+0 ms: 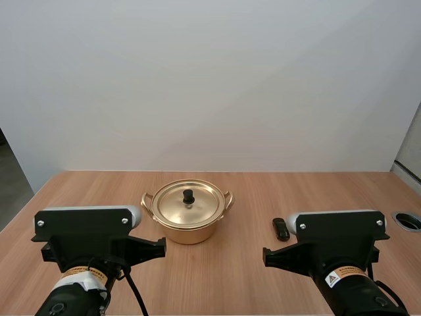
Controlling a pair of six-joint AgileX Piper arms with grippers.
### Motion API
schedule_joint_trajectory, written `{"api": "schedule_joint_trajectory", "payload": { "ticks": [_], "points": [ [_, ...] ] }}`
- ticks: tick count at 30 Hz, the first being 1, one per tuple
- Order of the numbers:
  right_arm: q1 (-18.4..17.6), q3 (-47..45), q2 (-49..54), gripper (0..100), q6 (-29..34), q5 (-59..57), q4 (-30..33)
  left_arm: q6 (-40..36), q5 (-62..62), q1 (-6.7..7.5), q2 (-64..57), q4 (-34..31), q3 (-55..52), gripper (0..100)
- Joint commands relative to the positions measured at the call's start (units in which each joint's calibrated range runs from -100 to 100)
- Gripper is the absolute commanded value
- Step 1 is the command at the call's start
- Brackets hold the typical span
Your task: Open the pot, put the car inside, and close it
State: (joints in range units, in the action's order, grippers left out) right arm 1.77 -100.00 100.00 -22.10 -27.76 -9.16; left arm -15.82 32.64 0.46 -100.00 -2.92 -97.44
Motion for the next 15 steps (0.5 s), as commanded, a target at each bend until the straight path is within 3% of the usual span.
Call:
{"api": "schedule_joint_trajectory", "payload": {
  "ticks": [1,5,8,15],
  "points": [
    [0.0,0.0,0.0,0,0.0,5.5,2.2,2.8,-2.2,-0.05,0.0,-1.3,0.9,0],
    [0.0,6.0,-0.6,0,0.0,6.9,1.8,2.5,-4.1,-0.05,0.8,-1.2,7.2,0],
    [0.0,14.4,-5.9,0,0.2,0.6,1.7,2.5,-0.7,-0.05,6.5,-1.2,15.0,0],
    [0.0,37.6,-27.7,0,0.9,-18.8,2.7,-2.6,24.1,-0.05,29.8,-0.8,36.2,0]
  ]
}}
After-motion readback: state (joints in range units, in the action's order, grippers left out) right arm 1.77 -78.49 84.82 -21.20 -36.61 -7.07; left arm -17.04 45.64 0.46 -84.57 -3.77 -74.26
